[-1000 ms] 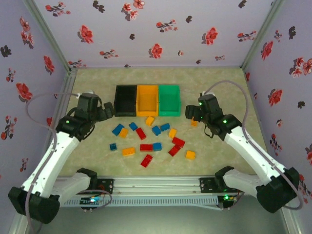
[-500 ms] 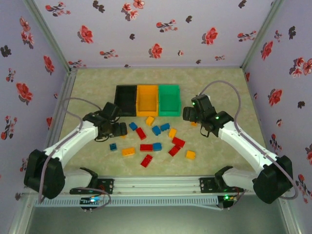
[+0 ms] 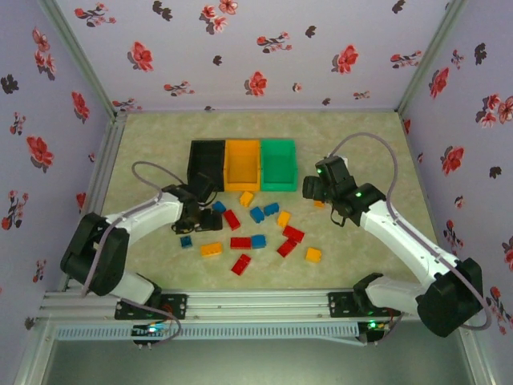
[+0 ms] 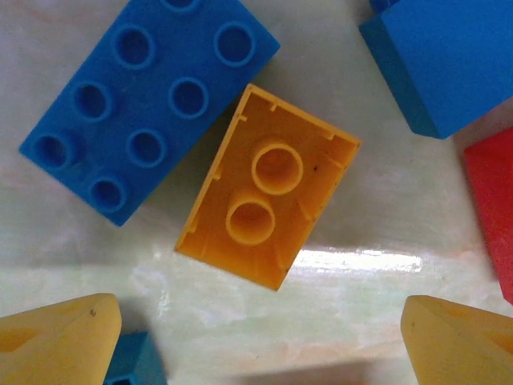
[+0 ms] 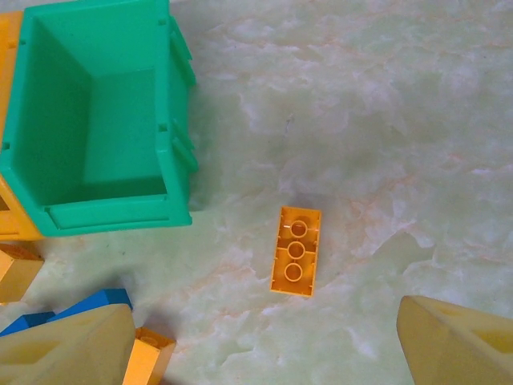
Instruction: Sort the legos into containers by color
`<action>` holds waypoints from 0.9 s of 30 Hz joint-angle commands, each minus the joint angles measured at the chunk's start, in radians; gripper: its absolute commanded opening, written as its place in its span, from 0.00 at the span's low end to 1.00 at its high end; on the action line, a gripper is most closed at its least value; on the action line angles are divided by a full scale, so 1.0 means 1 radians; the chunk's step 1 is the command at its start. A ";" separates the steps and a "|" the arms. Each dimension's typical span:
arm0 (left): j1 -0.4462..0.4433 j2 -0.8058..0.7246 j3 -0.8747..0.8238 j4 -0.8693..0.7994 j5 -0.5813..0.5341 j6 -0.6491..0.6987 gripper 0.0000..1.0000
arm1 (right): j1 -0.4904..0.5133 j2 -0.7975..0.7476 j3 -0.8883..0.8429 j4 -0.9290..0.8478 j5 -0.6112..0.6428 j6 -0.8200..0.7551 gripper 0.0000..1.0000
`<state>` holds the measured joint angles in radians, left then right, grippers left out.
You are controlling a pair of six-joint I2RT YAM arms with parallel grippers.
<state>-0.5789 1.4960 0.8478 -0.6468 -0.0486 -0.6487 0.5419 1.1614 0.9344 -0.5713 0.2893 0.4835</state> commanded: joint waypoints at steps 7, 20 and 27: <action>-0.006 0.102 0.036 0.076 -0.012 0.035 0.87 | 0.007 -0.016 0.001 -0.031 0.039 0.015 0.86; -0.002 0.143 0.074 0.120 -0.082 0.057 0.70 | 0.007 -0.032 0.002 -0.052 0.074 0.009 0.85; -0.003 0.157 0.086 0.149 -0.098 0.072 0.69 | 0.007 -0.027 0.014 -0.064 0.074 0.004 0.84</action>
<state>-0.5789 1.6386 0.9066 -0.5259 -0.1131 -0.5983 0.5419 1.1435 0.9344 -0.6056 0.3351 0.4831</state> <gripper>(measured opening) 0.689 0.842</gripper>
